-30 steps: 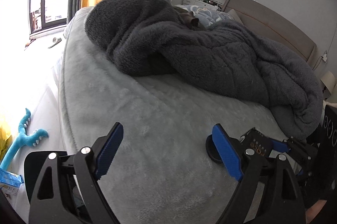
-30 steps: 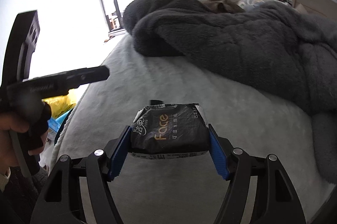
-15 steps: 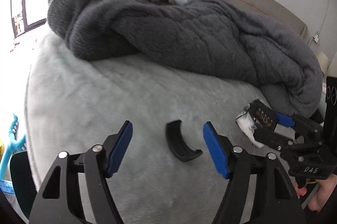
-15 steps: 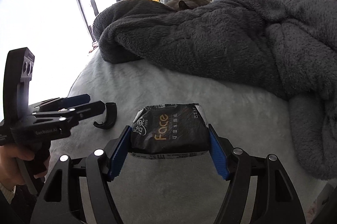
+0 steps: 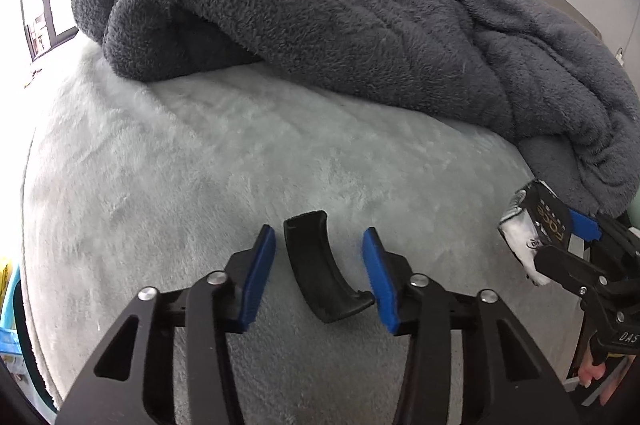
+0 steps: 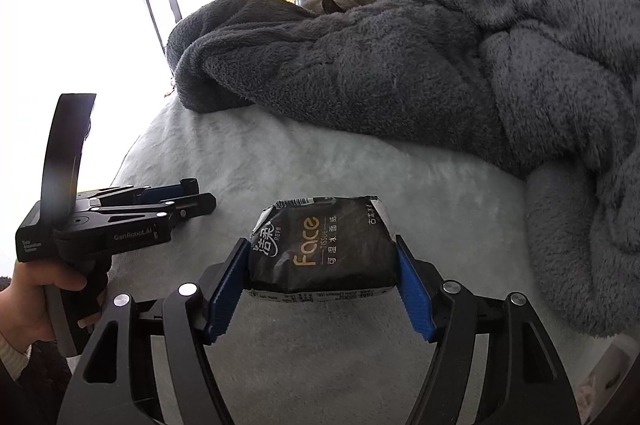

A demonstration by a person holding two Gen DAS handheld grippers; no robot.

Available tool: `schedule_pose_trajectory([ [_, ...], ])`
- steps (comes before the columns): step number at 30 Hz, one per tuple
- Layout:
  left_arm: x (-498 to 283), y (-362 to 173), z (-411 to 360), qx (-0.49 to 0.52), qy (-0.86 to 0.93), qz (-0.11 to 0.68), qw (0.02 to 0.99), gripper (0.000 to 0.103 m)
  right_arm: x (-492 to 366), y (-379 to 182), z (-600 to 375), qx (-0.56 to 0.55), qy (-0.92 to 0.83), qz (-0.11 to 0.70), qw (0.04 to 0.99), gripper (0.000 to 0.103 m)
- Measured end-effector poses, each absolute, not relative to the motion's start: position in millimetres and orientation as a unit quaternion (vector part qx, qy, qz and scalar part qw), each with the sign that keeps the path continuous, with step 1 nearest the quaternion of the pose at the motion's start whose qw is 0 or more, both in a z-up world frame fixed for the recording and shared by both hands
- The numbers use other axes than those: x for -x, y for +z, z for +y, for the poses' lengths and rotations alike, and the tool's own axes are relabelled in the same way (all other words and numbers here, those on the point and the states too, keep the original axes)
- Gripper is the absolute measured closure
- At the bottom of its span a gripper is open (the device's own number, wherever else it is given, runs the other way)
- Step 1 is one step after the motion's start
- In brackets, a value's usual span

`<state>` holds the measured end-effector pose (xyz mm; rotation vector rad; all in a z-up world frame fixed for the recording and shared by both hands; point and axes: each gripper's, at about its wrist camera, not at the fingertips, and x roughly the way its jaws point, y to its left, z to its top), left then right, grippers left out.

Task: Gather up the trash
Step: 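Grasp the black curved clip with the left gripper while the right gripper holds the packet, then carry the clip over the bin and open the left gripper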

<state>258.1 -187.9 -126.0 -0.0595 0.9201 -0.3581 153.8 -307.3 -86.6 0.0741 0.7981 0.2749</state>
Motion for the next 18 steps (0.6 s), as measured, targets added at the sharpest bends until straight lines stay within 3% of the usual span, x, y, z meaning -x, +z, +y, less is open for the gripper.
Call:
schedule_pose_trajectory([
  [4,-261.5,-126.4,-189.0,0.029,-0.175,0.442,0.879,0.081,-155.0,-83.0,-309.6,-0.048,0.135,0.383,0.912,0.032],
  [18,-246.0,-109.8,-156.1,0.031,-0.186,0.429,0.883,0.081,-170.6,-56.7,-266.4,-0.047,0.167,0.361,0.916,0.032],
])
